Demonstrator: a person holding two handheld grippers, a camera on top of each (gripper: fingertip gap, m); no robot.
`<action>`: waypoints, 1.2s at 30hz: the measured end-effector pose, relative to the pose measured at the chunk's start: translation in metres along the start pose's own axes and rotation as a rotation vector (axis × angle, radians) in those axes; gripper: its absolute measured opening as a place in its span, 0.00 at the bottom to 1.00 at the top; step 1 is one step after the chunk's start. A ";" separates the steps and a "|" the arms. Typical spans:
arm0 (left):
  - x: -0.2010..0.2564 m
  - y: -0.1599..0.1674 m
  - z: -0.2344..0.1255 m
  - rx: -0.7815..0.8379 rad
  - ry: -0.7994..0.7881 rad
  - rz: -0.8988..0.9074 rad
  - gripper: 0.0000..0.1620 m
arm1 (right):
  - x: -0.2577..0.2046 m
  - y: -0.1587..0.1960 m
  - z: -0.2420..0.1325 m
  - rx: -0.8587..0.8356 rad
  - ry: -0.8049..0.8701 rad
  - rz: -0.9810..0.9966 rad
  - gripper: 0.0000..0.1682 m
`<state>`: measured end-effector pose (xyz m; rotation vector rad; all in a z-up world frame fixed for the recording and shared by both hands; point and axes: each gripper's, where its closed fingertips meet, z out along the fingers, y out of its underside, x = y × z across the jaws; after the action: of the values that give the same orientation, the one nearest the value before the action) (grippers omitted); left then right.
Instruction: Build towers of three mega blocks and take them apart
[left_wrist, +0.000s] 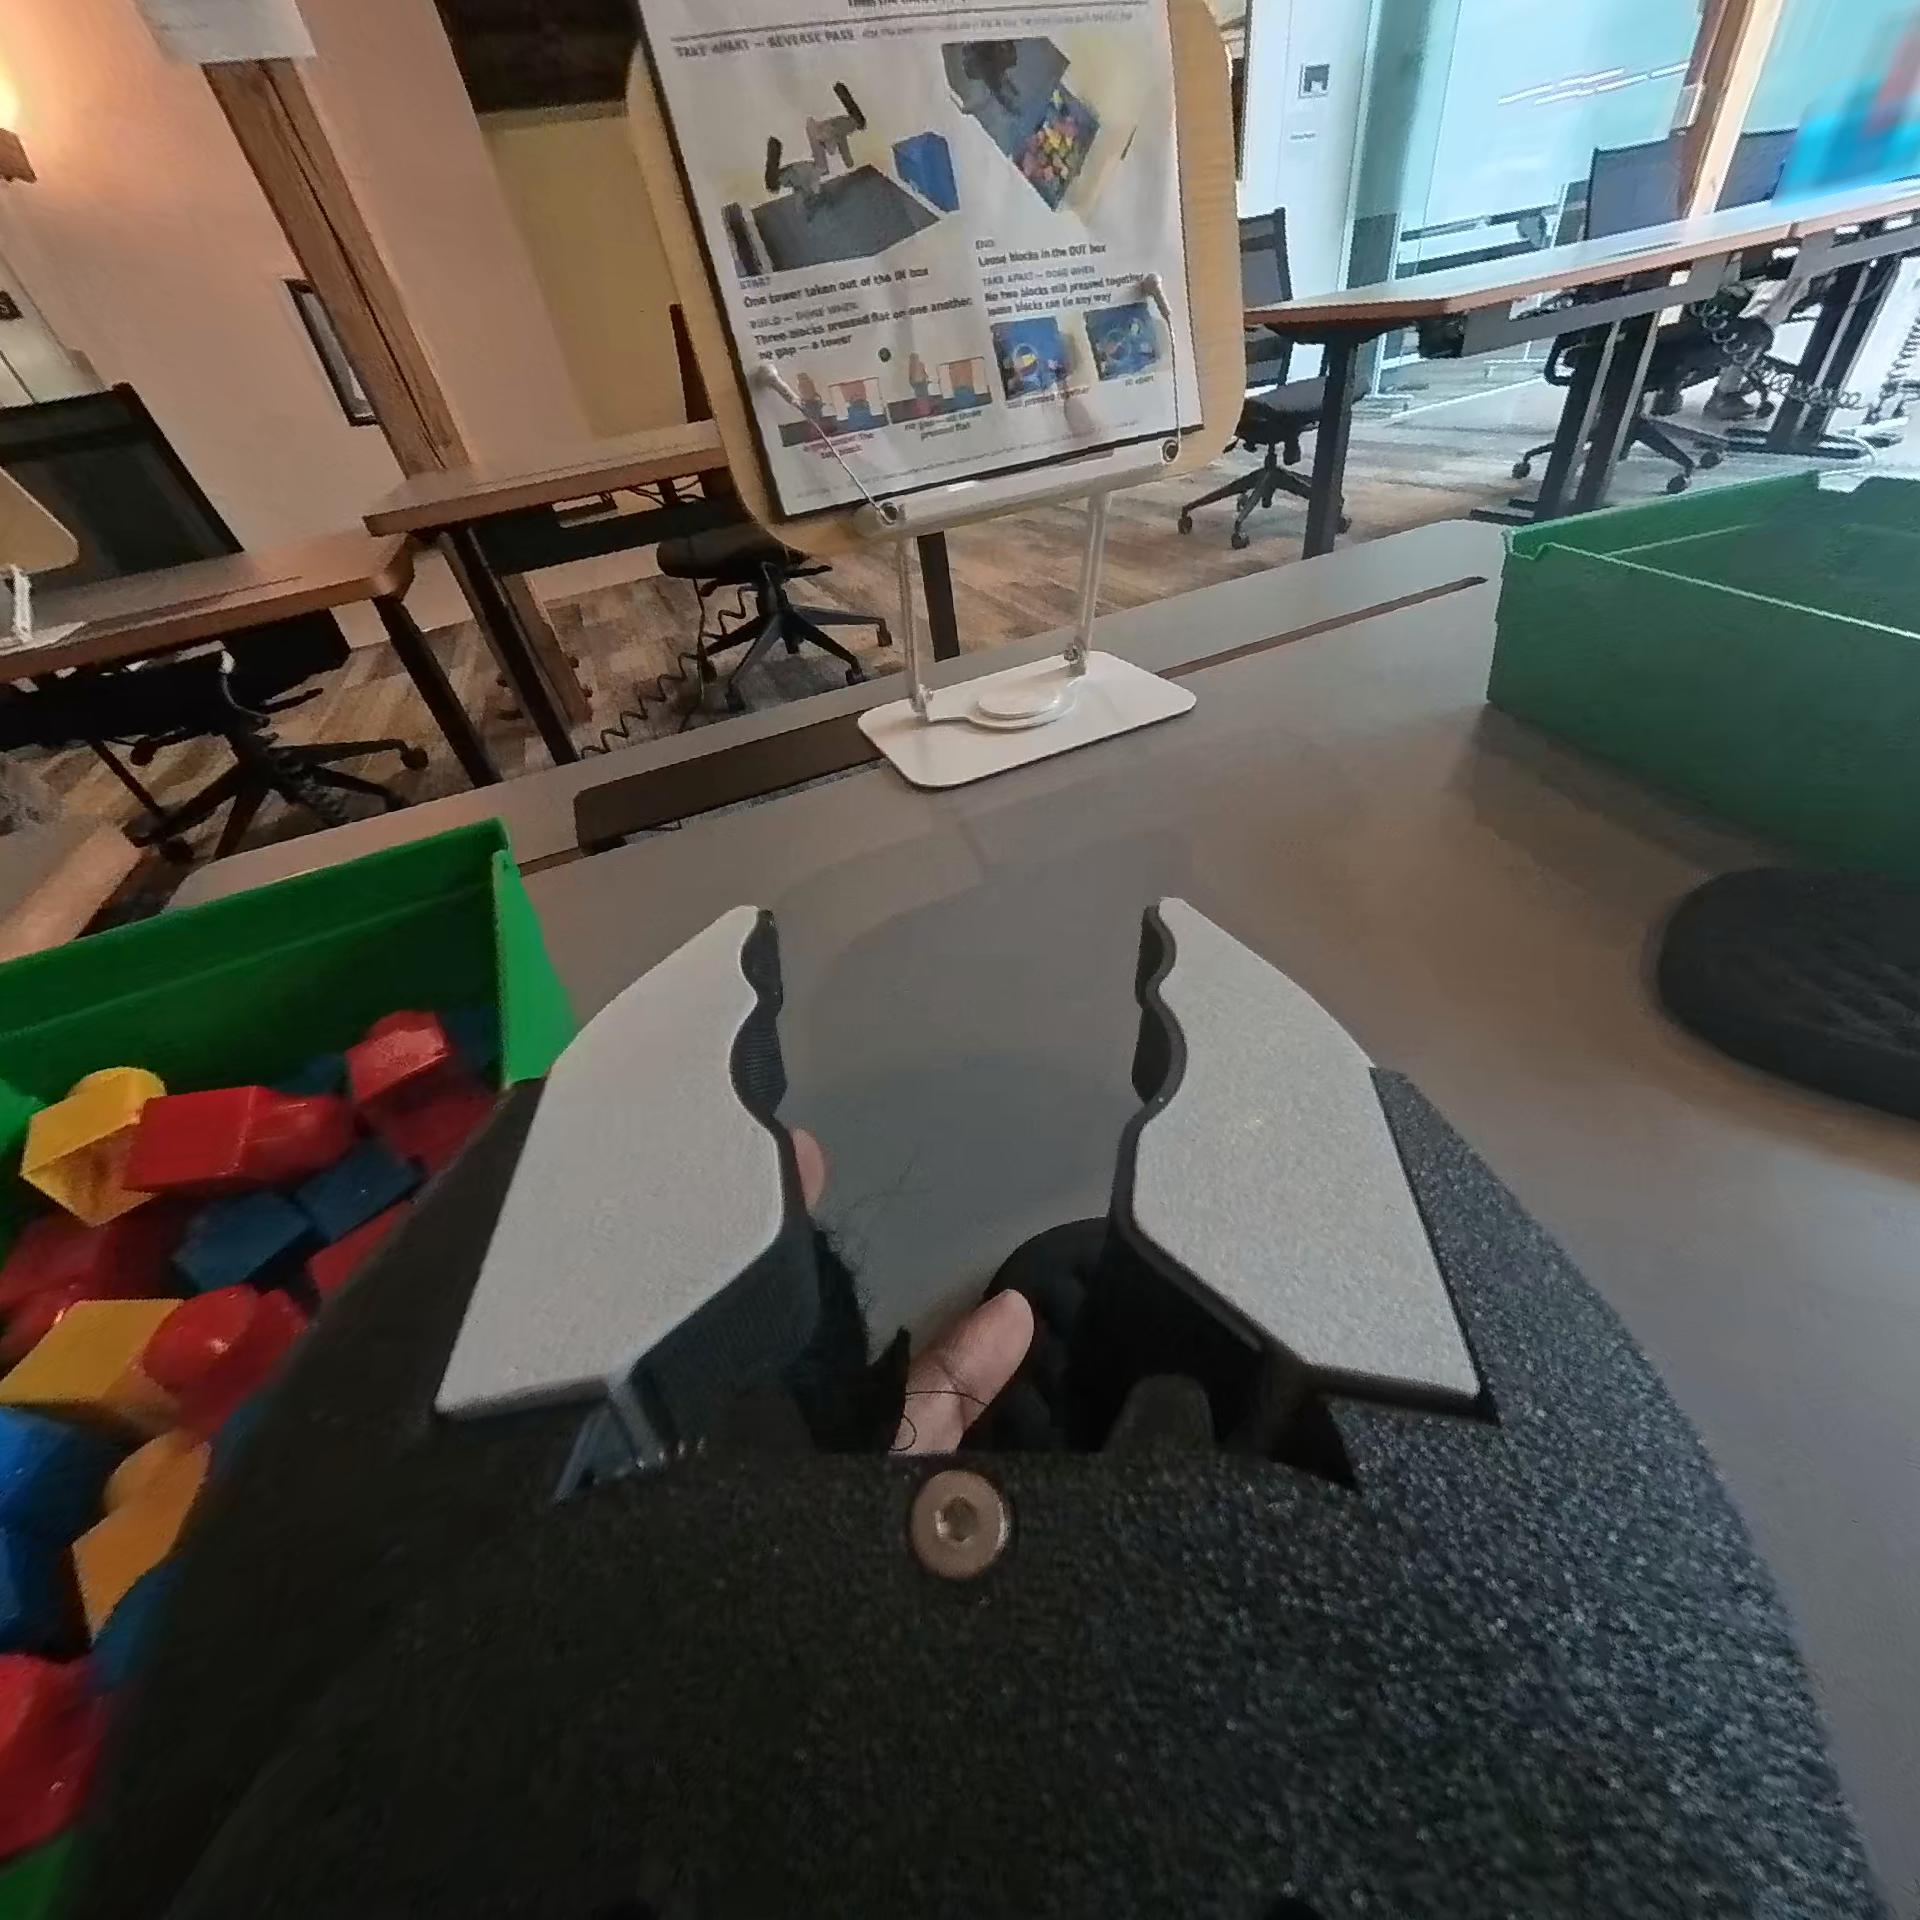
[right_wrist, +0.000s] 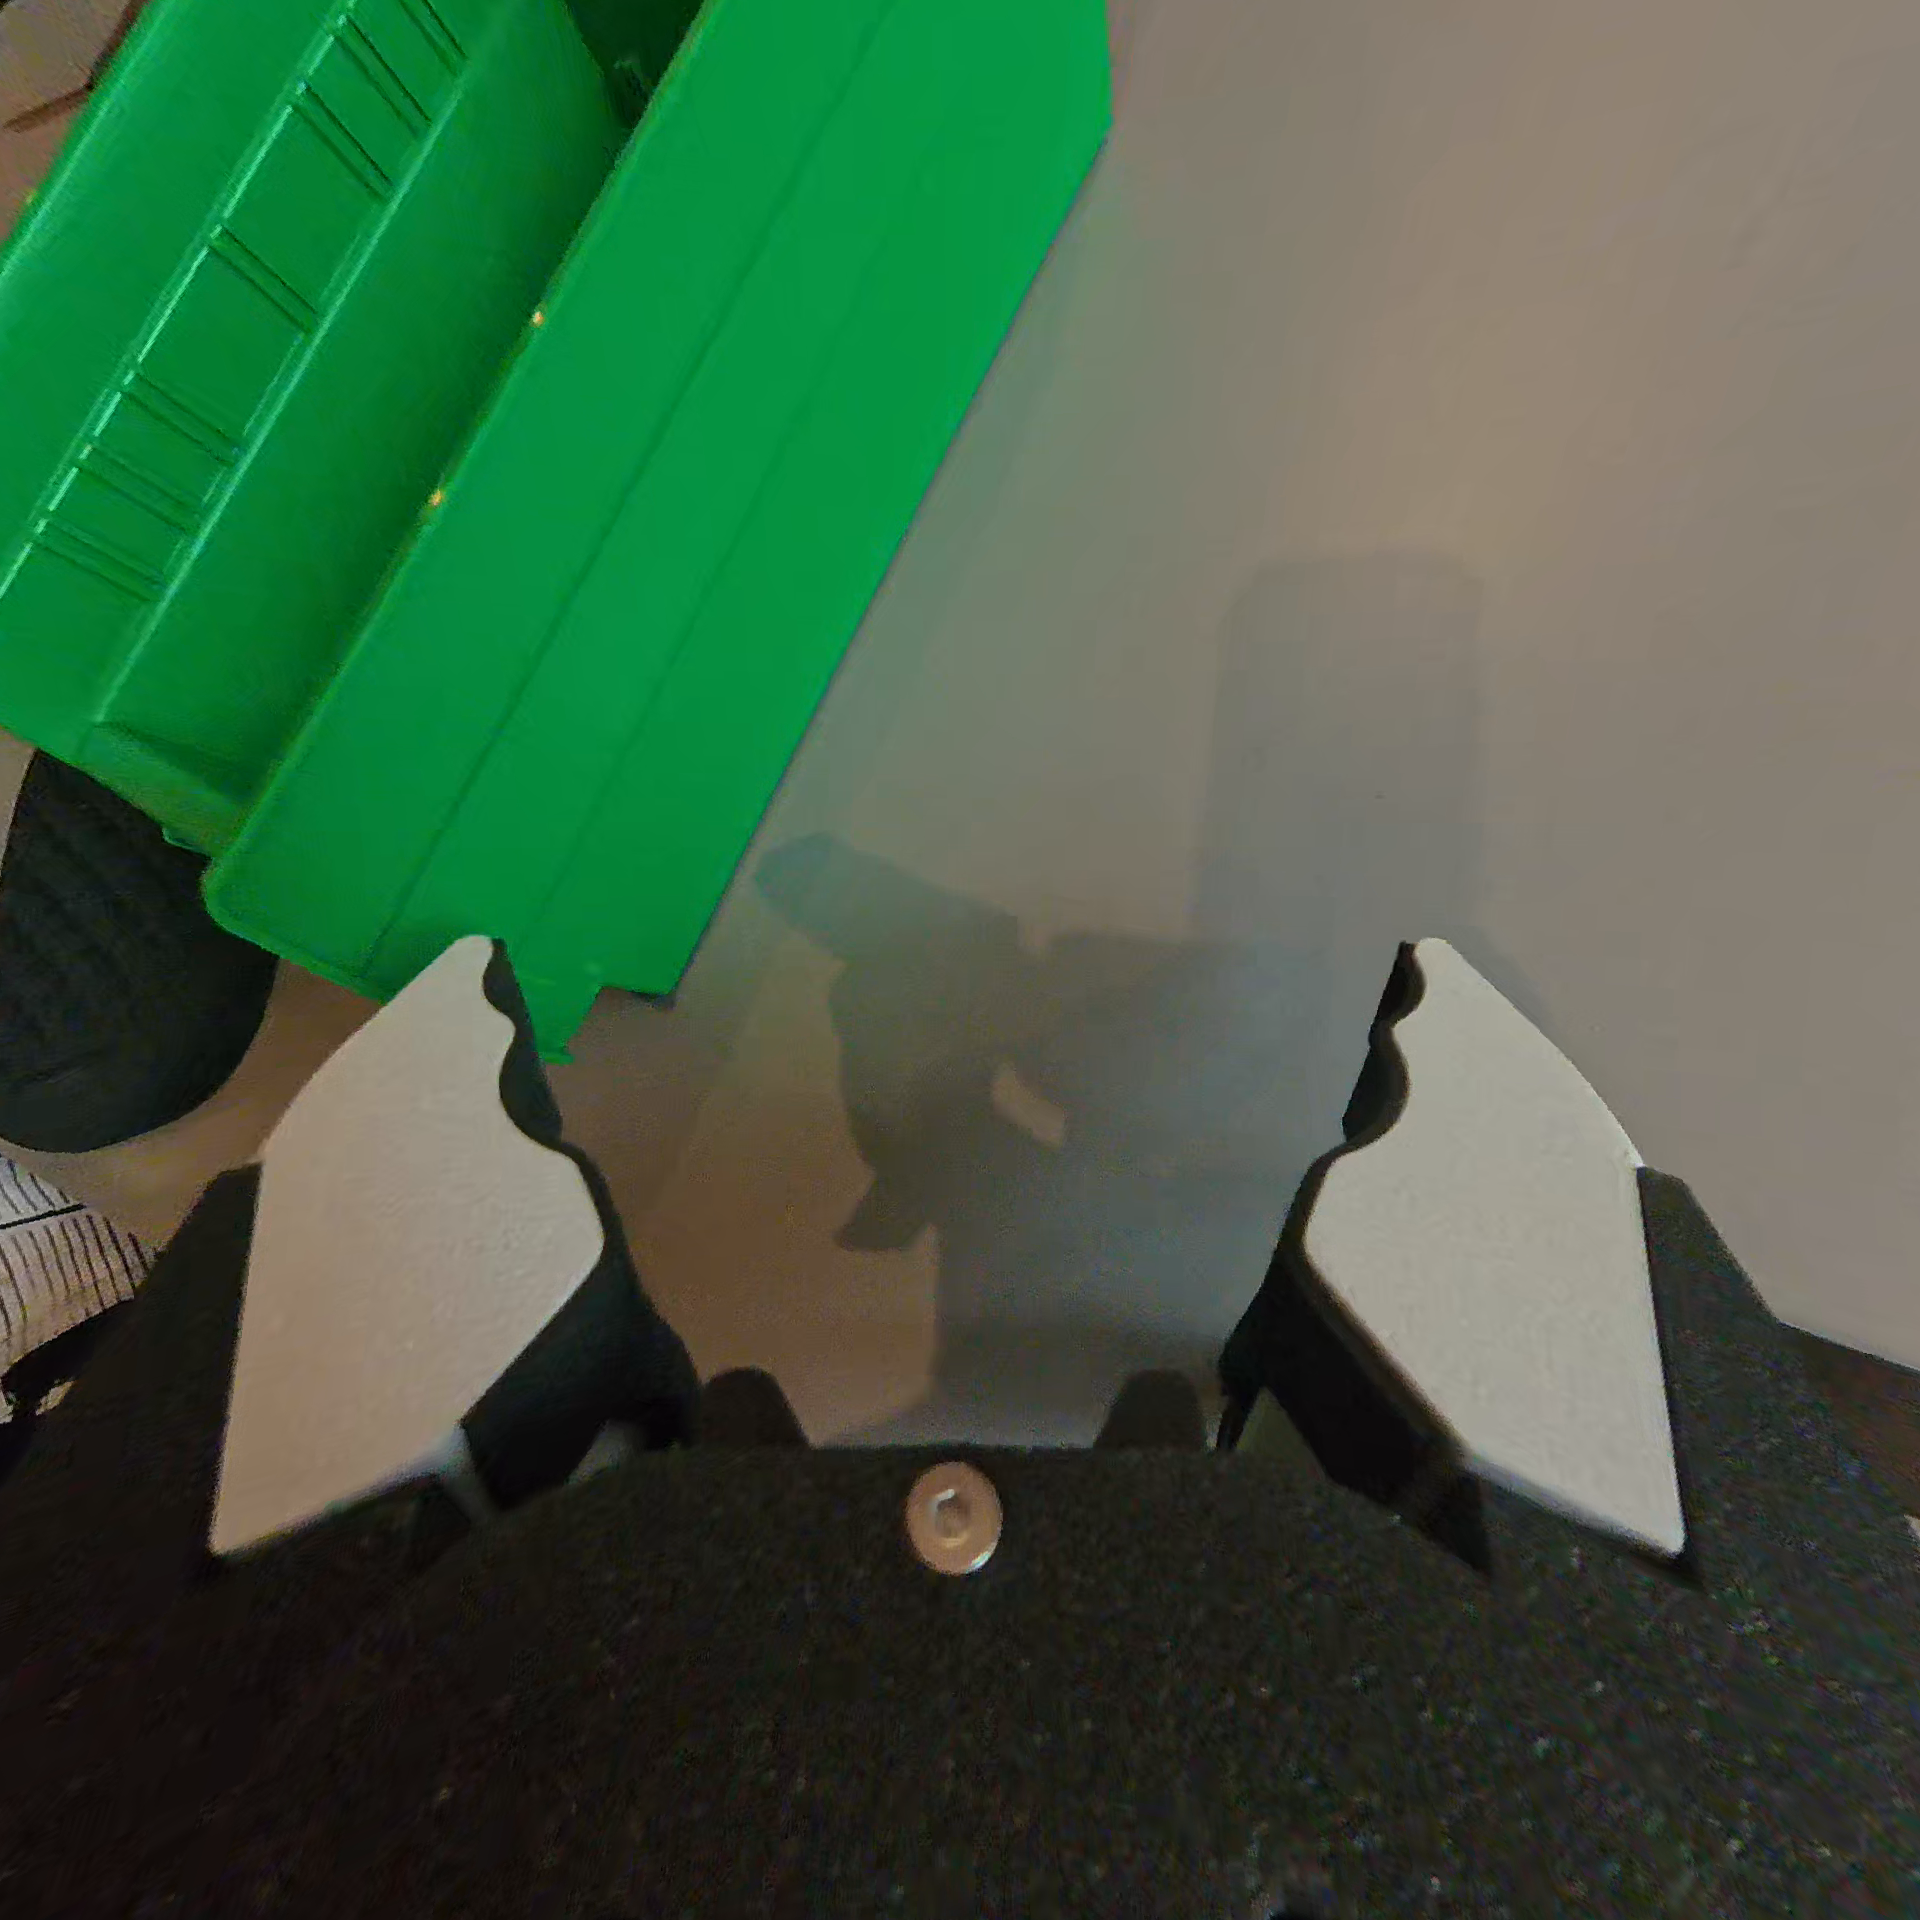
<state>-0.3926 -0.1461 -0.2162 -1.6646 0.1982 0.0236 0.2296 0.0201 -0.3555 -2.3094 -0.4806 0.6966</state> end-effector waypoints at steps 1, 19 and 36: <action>-0.001 0.000 -0.001 0.003 -0.005 0.000 0.41 | 0.000 -0.001 0.000 0.008 0.003 -0.002 0.88; -0.009 -0.016 -0.012 0.037 -0.006 0.060 0.41 | -0.014 -0.038 -0.028 0.207 0.034 -0.085 0.88; 0.015 -0.192 0.117 0.231 0.187 0.316 0.40 | -0.549 -0.253 0.006 1.011 -0.509 -1.043 0.64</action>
<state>-0.3378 -0.0145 -0.0417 -1.3915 0.5840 0.0803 -0.2452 -0.0748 0.0071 -0.7373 -1.1120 0.7086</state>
